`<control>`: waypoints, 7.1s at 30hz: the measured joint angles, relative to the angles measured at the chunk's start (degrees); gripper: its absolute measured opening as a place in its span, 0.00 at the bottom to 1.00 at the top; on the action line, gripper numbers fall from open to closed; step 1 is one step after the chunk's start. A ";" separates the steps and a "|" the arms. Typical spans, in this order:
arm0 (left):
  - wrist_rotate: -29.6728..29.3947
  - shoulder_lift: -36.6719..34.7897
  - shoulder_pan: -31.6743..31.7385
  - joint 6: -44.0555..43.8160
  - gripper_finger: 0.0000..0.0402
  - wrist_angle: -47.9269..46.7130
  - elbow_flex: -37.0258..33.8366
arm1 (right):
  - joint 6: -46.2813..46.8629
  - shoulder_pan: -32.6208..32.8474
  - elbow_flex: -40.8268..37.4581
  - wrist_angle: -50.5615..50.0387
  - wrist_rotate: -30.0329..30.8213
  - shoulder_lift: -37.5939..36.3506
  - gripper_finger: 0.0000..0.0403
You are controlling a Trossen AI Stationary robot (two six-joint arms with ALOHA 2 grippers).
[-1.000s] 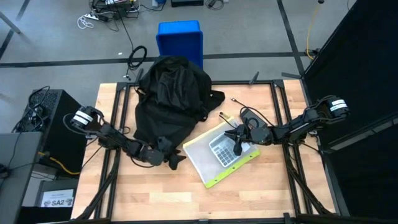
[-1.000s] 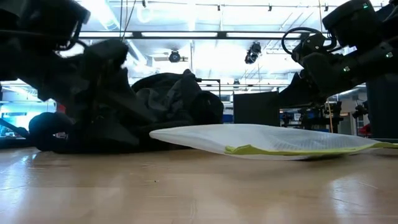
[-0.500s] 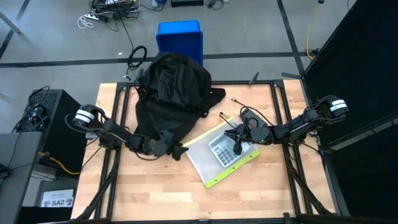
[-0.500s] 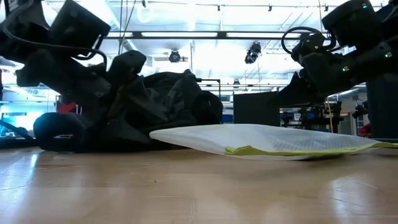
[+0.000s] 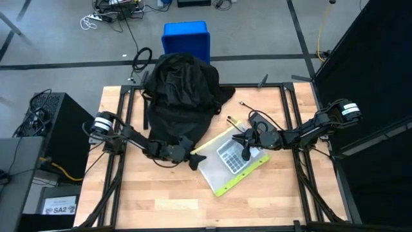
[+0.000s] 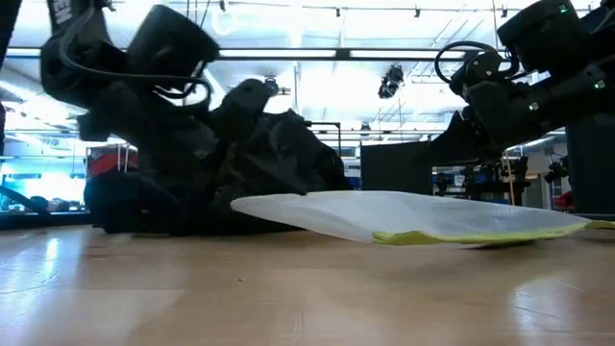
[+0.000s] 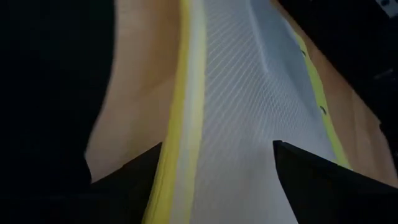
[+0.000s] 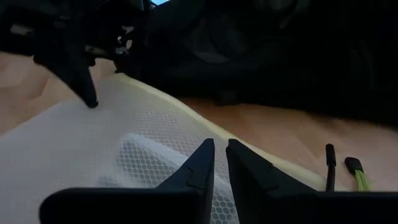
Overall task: Unpack backpack
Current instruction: Open the yellow zipper pouch
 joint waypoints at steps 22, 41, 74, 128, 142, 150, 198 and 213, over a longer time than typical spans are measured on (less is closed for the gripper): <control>11.52 -6.90 -1.18 19.47 0.00 -6.14 3.46 | 0.02 0.11 0.00 3.85 -3.09 0.00 0.07; -13.65 -26.64 -7.32 38.42 0.00 -81.57 33.92 | 0.12 -3.48 2.46 21.90 -18.35 -0.02 0.14; -21.31 -26.59 -7.19 54.08 0.00 -87.18 39.62 | 5.16 -39.39 21.30 -5.50 -66.60 22.39 0.55; -51.51 -24.89 -8.25 69.85 0.00 -97.80 49.84 | -39.88 -28.61 30.10 -27.16 -45.16 -10.71 0.00; -41.74 -6.85 -23.73 44.46 0.00 -93.12 48.99 | -35.87 -0.30 27.55 -40.66 -27.18 -4.41 0.00; -34.04 4.45 -27.33 21.57 0.00 -93.13 48.95 | -24.69 8.81 25.75 -32.74 -24.41 8.94 0.00; -19.60 13.23 -18.32 31.56 0.44 -57.21 48.90 | -15.45 14.75 25.64 -9.46 -20.53 25.35 0.01; -17.44 13.67 -16.92 32.95 0.01 -56.39 48.90 | -15.13 14.32 25.57 -9.35 -20.66 25.44 0.01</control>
